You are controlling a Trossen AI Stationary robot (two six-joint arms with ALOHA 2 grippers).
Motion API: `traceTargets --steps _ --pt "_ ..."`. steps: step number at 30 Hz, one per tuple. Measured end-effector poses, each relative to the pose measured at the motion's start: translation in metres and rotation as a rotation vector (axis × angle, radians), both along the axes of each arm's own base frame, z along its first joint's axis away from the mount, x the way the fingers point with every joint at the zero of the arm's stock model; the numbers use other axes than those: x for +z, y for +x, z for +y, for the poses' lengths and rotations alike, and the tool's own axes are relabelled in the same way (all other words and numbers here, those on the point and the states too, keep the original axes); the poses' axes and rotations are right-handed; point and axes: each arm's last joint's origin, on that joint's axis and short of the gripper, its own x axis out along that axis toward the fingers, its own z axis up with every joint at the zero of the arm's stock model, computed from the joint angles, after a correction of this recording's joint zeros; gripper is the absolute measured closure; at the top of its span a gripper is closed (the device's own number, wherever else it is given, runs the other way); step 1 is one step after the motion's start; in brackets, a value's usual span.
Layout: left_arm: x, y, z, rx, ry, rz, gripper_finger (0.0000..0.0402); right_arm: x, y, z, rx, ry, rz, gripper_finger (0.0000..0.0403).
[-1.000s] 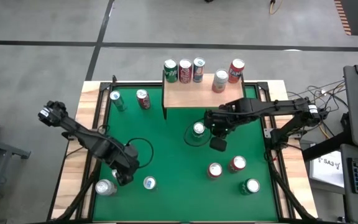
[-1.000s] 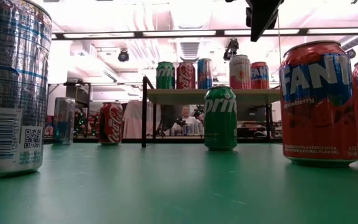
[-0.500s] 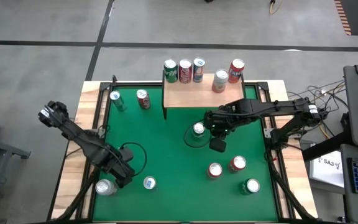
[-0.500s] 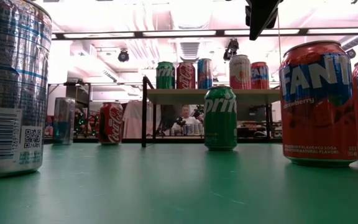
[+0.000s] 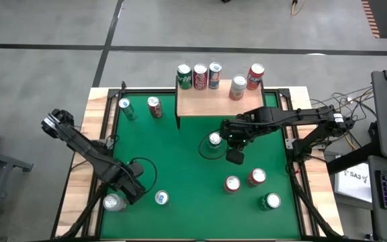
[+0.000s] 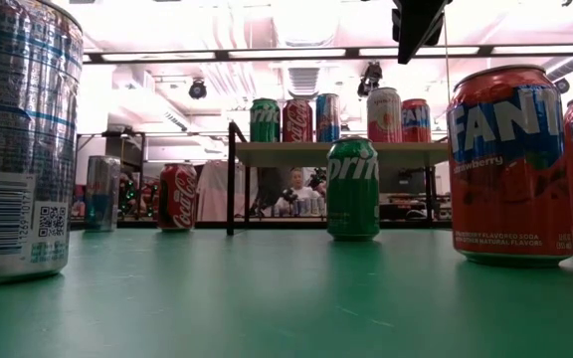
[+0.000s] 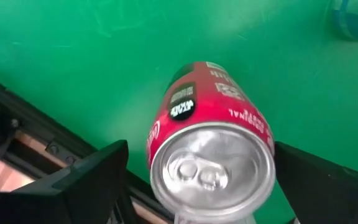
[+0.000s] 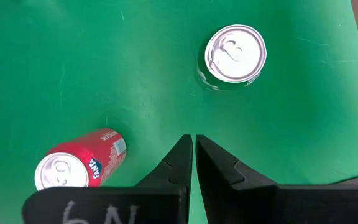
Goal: Place canned beverage on shelf
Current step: Put the bottom red soda can aligned with the red soda can on the shelf
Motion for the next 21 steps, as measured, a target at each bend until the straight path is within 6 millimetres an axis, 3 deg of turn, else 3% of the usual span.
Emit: traceTargets --steps 7,11,14,21 --pt "-0.012 0.001 -0.001 -0.025 -0.027 -0.026 0.0038 0.0 0.0 0.0 -0.001 0.0 -0.005 0.039" --pt "-0.012 0.001 -0.001 -0.052 -0.034 -0.018 0.0074 0.0 0.0 0.0 -0.016 0.006 -0.004 0.039" --pt "-0.01 0.002 -0.002 -0.068 -0.042 -0.026 0.0115 0.0 0.0 0.001 -0.013 0.007 -0.005 0.039" --pt "0.006 0.004 -0.002 -0.123 -0.014 -0.056 0.0116 0.002 0.004 0.007 0.022 -0.005 -0.051 0.039"
